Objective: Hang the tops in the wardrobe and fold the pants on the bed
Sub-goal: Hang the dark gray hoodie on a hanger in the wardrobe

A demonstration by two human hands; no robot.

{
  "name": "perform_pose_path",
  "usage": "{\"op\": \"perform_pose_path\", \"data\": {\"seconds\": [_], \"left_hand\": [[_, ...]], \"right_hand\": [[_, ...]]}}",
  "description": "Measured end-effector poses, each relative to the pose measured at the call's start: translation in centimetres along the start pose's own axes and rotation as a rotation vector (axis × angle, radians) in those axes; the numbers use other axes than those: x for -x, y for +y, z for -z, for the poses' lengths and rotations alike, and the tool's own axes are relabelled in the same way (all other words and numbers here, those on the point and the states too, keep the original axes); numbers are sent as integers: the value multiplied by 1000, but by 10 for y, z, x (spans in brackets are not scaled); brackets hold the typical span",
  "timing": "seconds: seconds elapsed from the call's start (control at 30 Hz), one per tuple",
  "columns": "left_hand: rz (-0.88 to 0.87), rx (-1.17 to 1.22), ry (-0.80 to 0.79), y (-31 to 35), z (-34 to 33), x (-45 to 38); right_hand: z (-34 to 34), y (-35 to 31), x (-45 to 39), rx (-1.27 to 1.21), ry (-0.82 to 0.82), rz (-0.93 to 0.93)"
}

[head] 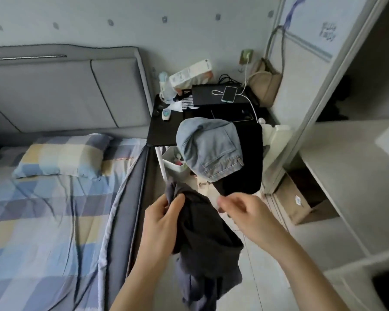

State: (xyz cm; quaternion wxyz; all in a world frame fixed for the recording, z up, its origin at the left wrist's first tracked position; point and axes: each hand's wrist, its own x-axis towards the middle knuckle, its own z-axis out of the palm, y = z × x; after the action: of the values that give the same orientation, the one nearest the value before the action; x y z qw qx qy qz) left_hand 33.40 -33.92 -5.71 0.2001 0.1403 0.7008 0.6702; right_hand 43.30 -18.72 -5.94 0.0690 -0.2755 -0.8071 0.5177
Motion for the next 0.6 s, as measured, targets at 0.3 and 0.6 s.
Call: {"op": "perform_pose_path", "data": {"seconds": [0.3,0.6], "left_hand": [[-173,-357,-180,-17,-66,-40],[-103,-447,-462,-13,-123,-94]], "right_hand": [[49,48,4,14,453,-2],[109,59,-19,-632,702,-213]]}}
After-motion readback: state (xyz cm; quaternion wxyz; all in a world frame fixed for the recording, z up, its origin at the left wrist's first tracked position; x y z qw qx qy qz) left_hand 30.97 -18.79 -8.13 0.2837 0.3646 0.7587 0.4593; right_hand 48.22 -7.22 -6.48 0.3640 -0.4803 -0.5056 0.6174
